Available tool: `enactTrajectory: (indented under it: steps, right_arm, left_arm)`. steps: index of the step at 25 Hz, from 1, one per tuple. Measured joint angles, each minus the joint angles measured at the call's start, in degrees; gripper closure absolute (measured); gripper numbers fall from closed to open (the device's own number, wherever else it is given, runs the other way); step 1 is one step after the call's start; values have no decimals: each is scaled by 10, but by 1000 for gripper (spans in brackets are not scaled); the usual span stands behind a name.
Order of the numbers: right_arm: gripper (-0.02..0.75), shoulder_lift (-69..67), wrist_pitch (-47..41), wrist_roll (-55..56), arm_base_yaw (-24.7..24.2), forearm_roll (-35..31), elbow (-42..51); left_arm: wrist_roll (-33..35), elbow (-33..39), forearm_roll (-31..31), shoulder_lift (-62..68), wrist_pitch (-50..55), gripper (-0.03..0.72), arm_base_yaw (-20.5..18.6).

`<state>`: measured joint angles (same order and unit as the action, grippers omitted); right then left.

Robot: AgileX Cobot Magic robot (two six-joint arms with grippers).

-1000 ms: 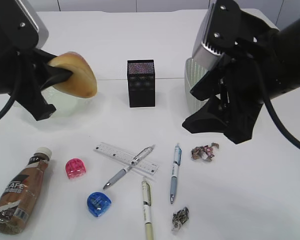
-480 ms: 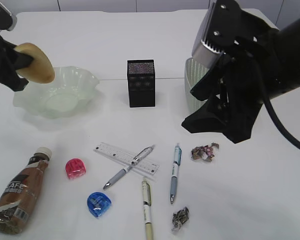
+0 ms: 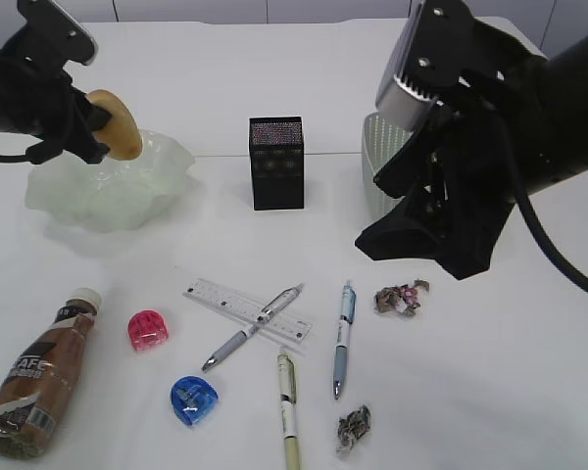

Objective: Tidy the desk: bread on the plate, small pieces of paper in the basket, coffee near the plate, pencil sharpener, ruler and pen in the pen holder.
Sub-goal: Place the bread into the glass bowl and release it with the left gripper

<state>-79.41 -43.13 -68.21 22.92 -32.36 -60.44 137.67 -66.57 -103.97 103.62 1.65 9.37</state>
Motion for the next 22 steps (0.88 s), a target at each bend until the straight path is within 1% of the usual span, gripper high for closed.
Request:
enactTrajectory:
  steps: [7,16,18,20,22]
  right_arm:
    - [241,0,-5,7,0,0,0]
    - [241,0,-10,7,0,0,0]
    - [241,0,-10,7,0,0,0]
    - [241,0,-10,7,0,0,0]
    - [241,0,-10,7,0,0,0]
  left_arm:
    - [1,-50,0,79,-8,552,0]
    - [1,-53,5,112,-29,548,-6]
    - [1,-53,5,112,-29,527,-6]
    - [1,-53,5,112,-29,484,-6]
    - [1,-53,5,112,-29,423,-6]
